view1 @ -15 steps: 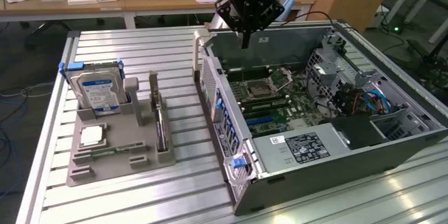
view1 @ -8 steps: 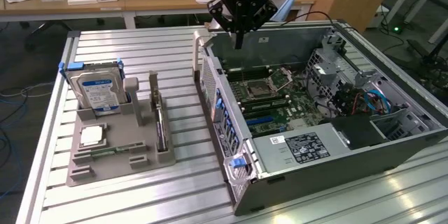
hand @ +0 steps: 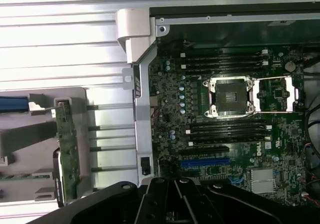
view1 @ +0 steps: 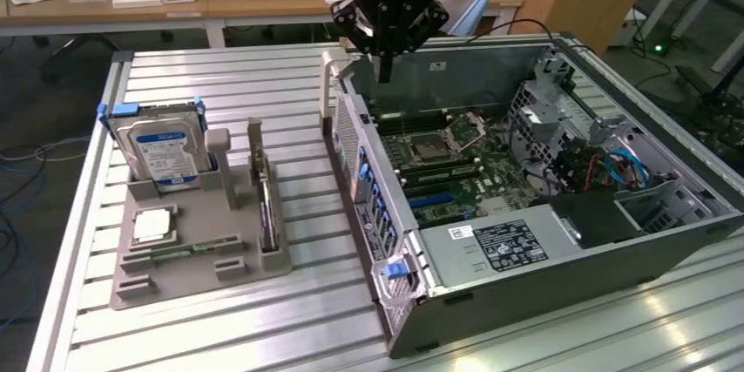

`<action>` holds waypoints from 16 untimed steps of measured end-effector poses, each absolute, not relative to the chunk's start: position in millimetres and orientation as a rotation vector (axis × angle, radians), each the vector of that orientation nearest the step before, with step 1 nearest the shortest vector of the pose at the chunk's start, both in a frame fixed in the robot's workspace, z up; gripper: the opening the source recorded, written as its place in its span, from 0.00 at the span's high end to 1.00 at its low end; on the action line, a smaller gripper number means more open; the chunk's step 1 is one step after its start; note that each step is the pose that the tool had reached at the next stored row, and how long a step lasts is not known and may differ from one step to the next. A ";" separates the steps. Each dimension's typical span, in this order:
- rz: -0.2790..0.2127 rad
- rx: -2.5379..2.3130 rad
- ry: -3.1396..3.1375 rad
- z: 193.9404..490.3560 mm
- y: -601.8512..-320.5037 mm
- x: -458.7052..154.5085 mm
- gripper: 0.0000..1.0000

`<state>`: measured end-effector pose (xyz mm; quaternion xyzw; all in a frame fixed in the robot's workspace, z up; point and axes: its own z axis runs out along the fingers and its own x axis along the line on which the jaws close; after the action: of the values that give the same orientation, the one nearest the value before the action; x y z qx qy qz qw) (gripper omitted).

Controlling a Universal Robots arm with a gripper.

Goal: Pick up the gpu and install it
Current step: 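Reach for the gpu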

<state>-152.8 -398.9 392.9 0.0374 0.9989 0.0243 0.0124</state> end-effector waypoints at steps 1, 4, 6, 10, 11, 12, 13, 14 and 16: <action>0.076 0.117 3.114 392.8 -398.9 -154.7 0.89; 0.076 0.117 3.114 392.6 -398.9 -160.5 0.89; 0.076 0.117 3.114 392.5 -398.8 -165.0 0.89; 0.076 0.117 3.114 392.1 -398.9 -173.8 0.89; 0.076 0.117 3.114 392.0 -398.8 -175.8 0.89; 0.076 0.117 3.114 392.0 -398.9 -177.7 0.89; 0.076 0.117 3.114 391.8 -398.9 -179.8 0.89; 0.076 0.117 3.114 391.8 -398.8 -181.6 0.89; 0.076 0.117 3.114 391.6 -398.9 -185.4 0.89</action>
<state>-185.4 -398.9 391.6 0.0374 0.9989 0.0243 0.0121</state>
